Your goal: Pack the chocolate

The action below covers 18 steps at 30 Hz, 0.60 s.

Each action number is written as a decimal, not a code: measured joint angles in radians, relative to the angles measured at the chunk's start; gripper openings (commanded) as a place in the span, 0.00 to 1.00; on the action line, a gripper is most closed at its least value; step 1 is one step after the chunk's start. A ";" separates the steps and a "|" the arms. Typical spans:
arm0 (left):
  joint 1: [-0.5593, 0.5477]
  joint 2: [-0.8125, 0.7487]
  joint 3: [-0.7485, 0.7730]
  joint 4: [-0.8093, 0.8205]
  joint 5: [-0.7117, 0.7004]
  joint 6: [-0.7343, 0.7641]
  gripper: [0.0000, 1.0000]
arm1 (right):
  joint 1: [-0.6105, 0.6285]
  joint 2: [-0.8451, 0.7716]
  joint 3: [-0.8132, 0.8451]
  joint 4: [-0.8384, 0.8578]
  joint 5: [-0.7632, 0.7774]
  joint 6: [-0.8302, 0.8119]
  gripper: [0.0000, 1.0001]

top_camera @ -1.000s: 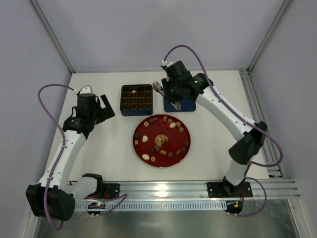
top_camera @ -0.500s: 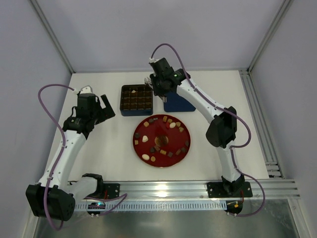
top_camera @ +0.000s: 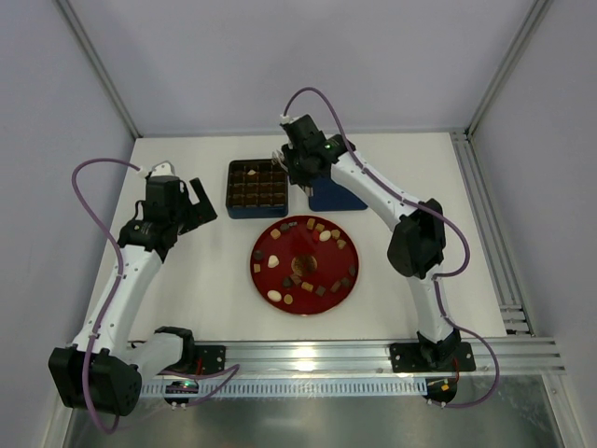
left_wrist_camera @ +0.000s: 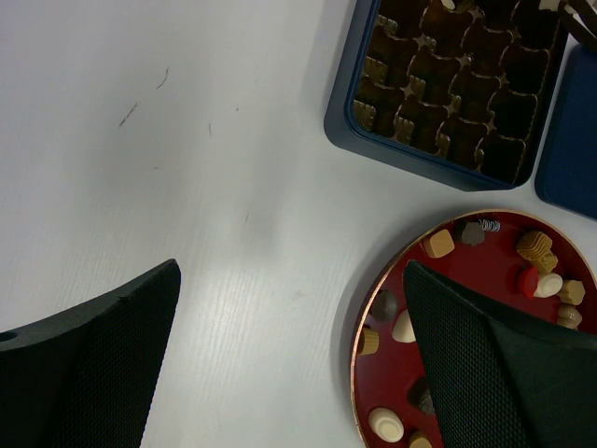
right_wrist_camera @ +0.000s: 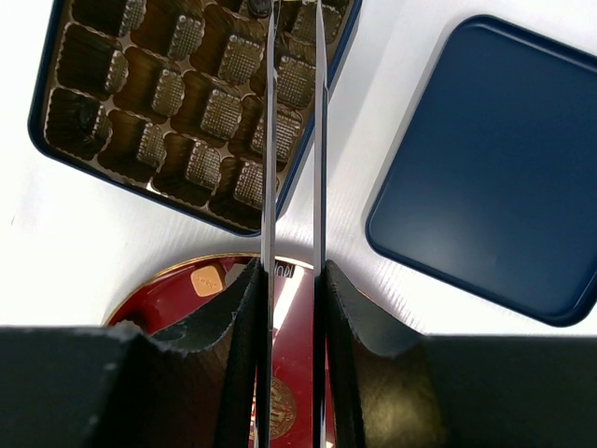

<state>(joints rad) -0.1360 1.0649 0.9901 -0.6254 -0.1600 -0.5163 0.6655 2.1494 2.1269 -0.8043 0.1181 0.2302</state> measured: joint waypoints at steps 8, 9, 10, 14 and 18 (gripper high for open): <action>0.000 0.003 0.000 0.000 0.000 0.000 1.00 | 0.000 0.000 -0.031 0.015 0.000 0.000 0.28; 0.000 0.004 0.000 0.000 0.000 0.000 1.00 | 0.000 0.000 -0.037 0.019 0.000 0.000 0.27; 0.000 0.006 0.000 0.000 0.000 0.000 1.00 | 0.000 0.000 -0.042 0.018 0.000 0.000 0.28; 0.000 0.008 0.000 0.000 0.000 0.000 1.00 | 0.000 0.000 -0.048 0.020 0.000 0.000 0.28; 0.000 0.008 0.000 0.000 0.000 0.000 1.00 | 0.000 0.000 -0.048 0.026 0.000 0.000 0.28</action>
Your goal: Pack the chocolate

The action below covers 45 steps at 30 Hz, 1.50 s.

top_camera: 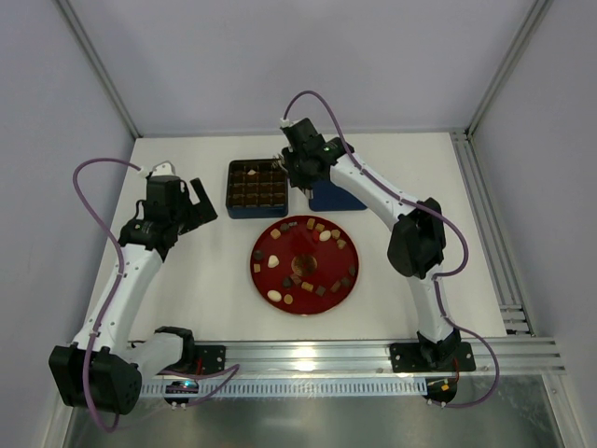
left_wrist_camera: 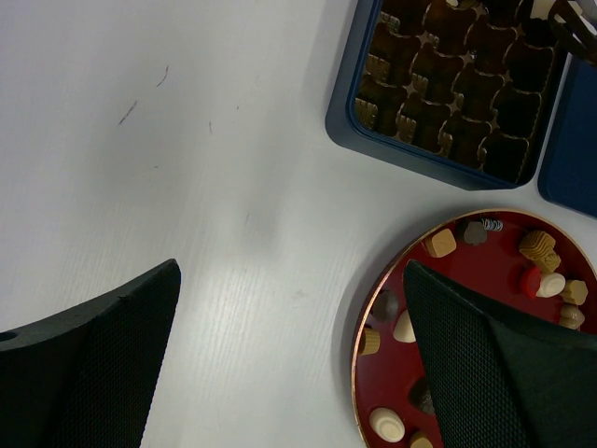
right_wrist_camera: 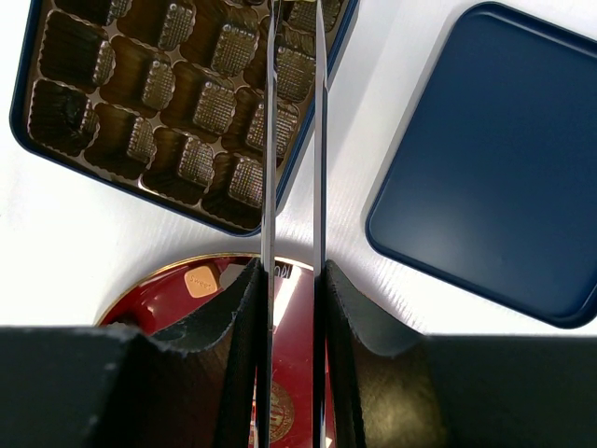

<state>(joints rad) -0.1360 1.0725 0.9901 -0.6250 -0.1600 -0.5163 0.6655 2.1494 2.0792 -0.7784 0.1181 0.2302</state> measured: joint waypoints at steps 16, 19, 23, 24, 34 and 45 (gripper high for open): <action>0.000 0.004 0.000 0.000 0.000 0.000 1.00 | 0.000 0.000 0.000 0.000 0.003 0.000 0.29; 0.000 0.004 0.000 0.000 0.000 0.000 1.00 | 0.000 0.000 0.000 0.000 0.003 0.000 0.29; 0.000 0.004 0.000 0.000 0.000 0.000 1.00 | 0.000 0.000 0.000 0.000 0.003 0.000 0.33; 0.000 0.004 0.000 0.000 0.000 0.000 1.00 | 0.000 0.000 0.000 0.000 0.003 0.000 0.33; 0.000 0.004 0.000 0.000 0.000 0.000 1.00 | 0.000 0.000 0.000 0.000 0.003 0.000 0.37; 0.000 0.004 0.000 0.000 0.000 0.000 1.00 | 0.000 0.000 -0.005 0.000 0.007 0.000 0.37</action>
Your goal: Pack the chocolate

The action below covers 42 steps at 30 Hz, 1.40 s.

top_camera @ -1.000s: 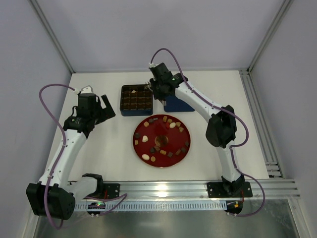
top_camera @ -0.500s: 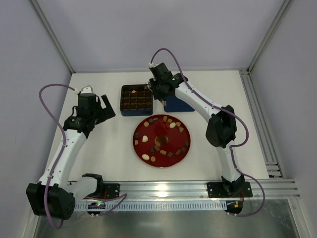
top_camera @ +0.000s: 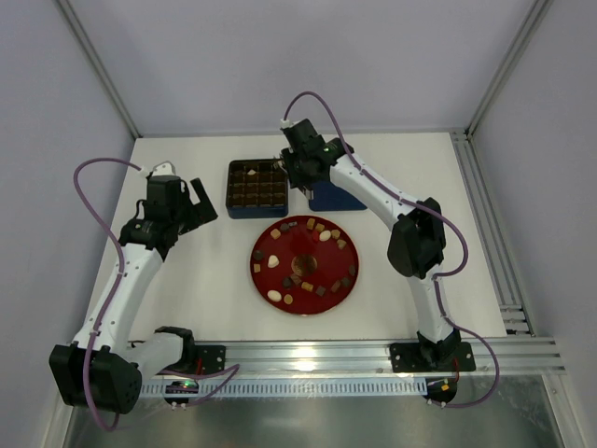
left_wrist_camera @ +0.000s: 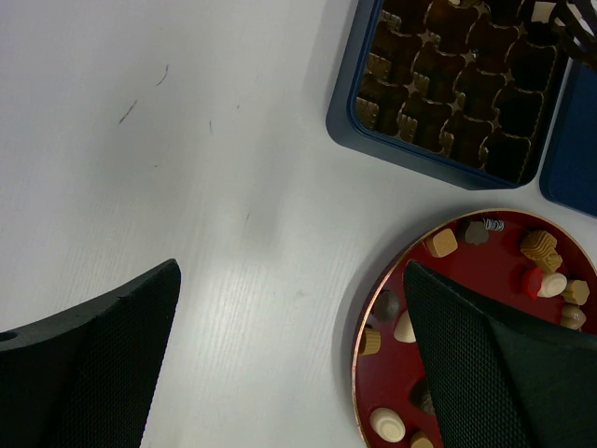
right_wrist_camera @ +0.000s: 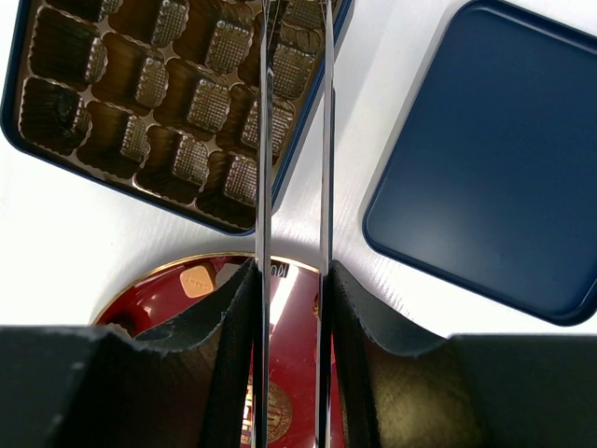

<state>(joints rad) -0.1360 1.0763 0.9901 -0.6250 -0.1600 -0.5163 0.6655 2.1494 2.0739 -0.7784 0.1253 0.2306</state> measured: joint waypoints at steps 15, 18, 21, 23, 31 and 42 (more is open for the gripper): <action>0.000 0.000 0.000 0.000 0.000 0.000 1.00 | 0.000 0.000 -0.023 0.003 0.000 0.000 0.43; 0.000 0.000 0.000 0.000 0.000 0.000 1.00 | 0.000 0.000 -0.023 0.003 0.002 0.000 0.43; 0.000 0.000 0.000 0.000 0.000 0.000 1.00 | 0.000 0.000 -0.023 0.003 0.006 0.000 0.43; 0.000 0.000 0.000 0.000 0.000 0.000 1.00 | 0.000 -0.004 -0.023 0.002 0.010 -0.001 0.43; 0.000 0.000 0.000 0.000 0.000 0.000 1.00 | 0.000 -0.136 -0.047 -0.030 0.023 0.001 0.43; 0.000 0.000 0.000 0.000 0.000 0.000 1.00 | 0.116 -0.612 -0.446 -0.126 0.014 0.034 0.43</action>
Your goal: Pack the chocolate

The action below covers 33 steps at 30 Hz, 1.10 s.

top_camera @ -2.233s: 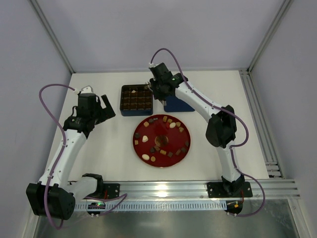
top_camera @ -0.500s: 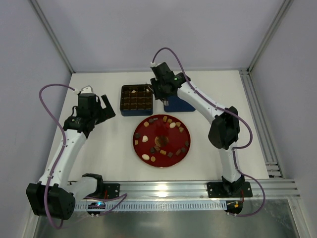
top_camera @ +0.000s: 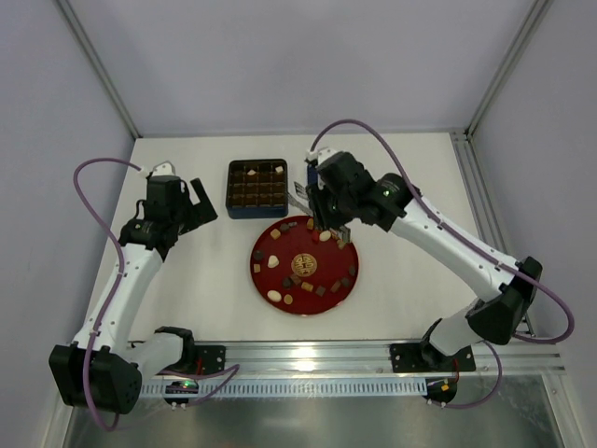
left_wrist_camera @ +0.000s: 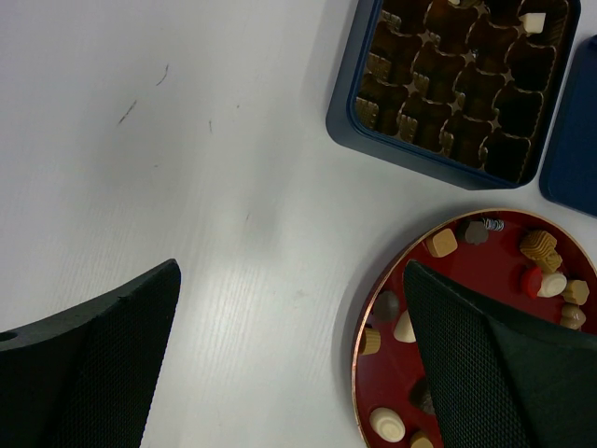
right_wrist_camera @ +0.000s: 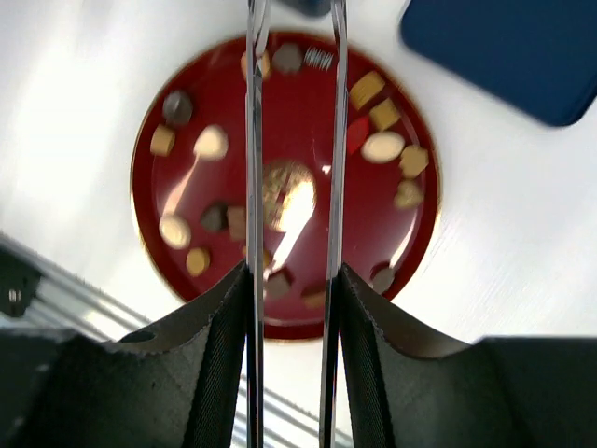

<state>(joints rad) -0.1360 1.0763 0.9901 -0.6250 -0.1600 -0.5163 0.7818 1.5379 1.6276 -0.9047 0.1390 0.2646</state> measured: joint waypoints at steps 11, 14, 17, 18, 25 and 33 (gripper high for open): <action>0.000 0.000 0.000 0.000 0.000 0.000 1.00 | 0.210 -0.163 -0.261 -0.153 -0.050 0.105 0.43; 0.000 0.000 0.000 0.000 0.000 0.000 0.99 | 0.246 -0.166 -0.298 -0.159 -0.058 0.128 0.43; 0.000 0.000 0.000 0.000 0.000 0.000 1.00 | 0.275 -0.166 -0.329 -0.158 -0.069 0.143 0.43; 0.000 0.000 0.000 0.000 0.000 0.000 1.00 | 0.284 -0.165 -0.338 -0.156 -0.072 0.150 0.43; 0.000 0.000 0.000 0.000 0.000 0.000 1.00 | 0.301 -0.151 -0.354 -0.146 -0.076 0.162 0.43; 0.000 0.000 0.000 0.000 0.000 0.000 1.00 | 0.306 -0.127 -0.366 -0.134 -0.075 0.166 0.43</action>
<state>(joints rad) -0.1360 1.0763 0.9901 -0.6250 -0.1604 -0.5163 1.0874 1.4109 1.2617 -1.0389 0.0643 0.4301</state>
